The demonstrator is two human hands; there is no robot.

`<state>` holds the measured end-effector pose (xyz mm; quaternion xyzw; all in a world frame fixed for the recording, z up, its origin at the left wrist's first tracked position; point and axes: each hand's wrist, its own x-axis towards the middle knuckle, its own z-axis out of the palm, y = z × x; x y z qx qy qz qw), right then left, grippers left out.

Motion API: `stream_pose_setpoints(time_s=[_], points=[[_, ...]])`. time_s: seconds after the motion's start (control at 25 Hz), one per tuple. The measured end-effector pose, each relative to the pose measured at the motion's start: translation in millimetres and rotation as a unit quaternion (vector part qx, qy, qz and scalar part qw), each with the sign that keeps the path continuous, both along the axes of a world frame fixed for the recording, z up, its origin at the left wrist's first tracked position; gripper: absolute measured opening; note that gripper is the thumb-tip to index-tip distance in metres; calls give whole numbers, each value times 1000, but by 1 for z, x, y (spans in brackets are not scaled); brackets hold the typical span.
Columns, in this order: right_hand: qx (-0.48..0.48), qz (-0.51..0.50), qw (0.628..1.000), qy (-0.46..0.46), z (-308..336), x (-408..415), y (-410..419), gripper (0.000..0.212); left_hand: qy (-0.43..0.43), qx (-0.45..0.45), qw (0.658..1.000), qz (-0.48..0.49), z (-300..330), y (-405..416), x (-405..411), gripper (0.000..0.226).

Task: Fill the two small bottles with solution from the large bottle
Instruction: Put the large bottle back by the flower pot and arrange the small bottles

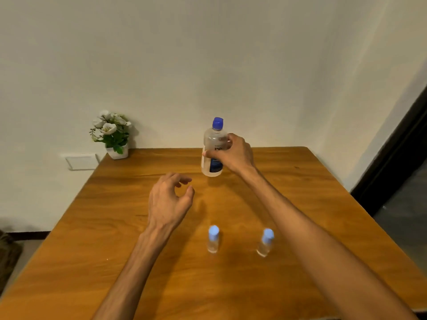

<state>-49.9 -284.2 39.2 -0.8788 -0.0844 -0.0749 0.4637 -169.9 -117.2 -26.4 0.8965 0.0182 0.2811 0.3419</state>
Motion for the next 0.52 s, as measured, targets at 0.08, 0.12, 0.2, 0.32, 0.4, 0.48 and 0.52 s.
stream_pose_setpoints(time_s=[0.08,0.12,0.2,0.32,0.4,0.48,0.52], points=[[-21,31,999,20,-2,31,50,82,14,1,1000,15,-7,26,13,23],[-30,41,998,26,-6,45,74,82,21,5,1000,20,-11,39,21,21],[-39,49,997,36,-18,71,120,81,41,17,999,29,-19,66,41,23],[-43,56,996,47,-36,104,176,82,79,22,996,33,-32,105,71,23],[-54,68,995,46,-46,129,212,83,104,19,994,31,-45,126,87,21],[-63,82,994,43,-54,151,244,83,118,12,993,25,-59,138,93,20],[-69,87,993,40,-59,160,256,82,121,7,992,19,-65,140,92,19]])
